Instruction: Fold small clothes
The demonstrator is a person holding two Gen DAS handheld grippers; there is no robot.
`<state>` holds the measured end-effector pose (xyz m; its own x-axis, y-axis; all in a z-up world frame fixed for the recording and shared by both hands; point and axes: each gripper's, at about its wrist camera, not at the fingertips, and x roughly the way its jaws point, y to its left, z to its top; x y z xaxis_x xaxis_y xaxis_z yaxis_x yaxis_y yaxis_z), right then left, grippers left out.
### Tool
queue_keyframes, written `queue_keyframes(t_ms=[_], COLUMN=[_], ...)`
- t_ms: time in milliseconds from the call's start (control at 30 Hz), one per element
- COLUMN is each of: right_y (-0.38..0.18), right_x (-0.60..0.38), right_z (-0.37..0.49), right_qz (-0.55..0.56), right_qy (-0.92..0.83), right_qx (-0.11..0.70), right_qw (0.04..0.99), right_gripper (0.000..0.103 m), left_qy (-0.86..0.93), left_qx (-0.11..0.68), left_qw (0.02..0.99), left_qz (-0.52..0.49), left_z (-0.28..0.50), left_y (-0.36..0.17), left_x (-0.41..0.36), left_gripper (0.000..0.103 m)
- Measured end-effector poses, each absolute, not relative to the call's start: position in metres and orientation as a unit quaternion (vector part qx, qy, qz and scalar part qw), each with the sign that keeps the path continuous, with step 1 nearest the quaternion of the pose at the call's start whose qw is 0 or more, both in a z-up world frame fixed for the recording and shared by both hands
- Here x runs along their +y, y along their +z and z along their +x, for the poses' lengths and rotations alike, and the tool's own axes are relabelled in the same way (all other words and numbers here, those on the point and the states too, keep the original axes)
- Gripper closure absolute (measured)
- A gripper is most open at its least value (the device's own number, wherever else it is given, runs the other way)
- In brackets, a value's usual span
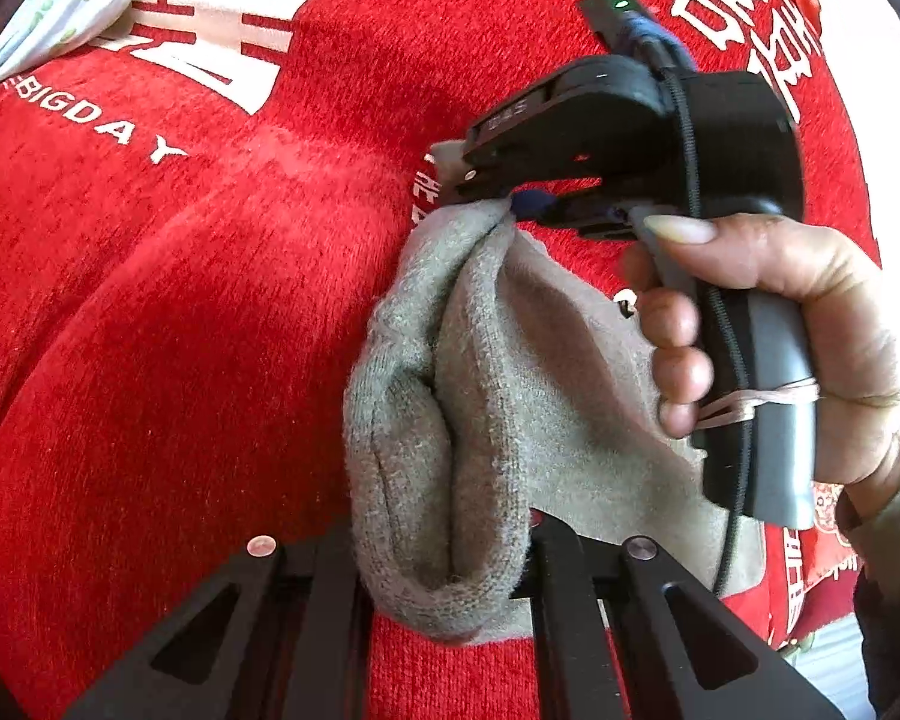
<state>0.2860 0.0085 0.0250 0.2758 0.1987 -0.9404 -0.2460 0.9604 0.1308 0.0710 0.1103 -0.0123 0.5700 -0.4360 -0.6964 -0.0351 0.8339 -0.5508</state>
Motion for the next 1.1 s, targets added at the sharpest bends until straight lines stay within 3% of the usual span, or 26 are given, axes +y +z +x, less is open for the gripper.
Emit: queue_keyframes(t_ms=[567,1100], right_y=[0.08,0.097], right_x=[-0.039,-0.092], right_z=[0.277,0.27], right_qz=[0.03,0.089], right_qy=[0.173,0.206], right_qx=[0.556,0.548], right_qw=[0.812,0.806], right_gripper=[0.08,0.08], left_qy=[-0.097,-0.101], left_qx=[0.447,0.447], left_qw=[0.874,0.884], left_qz=[-0.162,-0.087], left_z=[0.058,0.046], left_y=[0.047,0.068], left_x=[0.064,0.005], left_gripper=[0.093,0.093])
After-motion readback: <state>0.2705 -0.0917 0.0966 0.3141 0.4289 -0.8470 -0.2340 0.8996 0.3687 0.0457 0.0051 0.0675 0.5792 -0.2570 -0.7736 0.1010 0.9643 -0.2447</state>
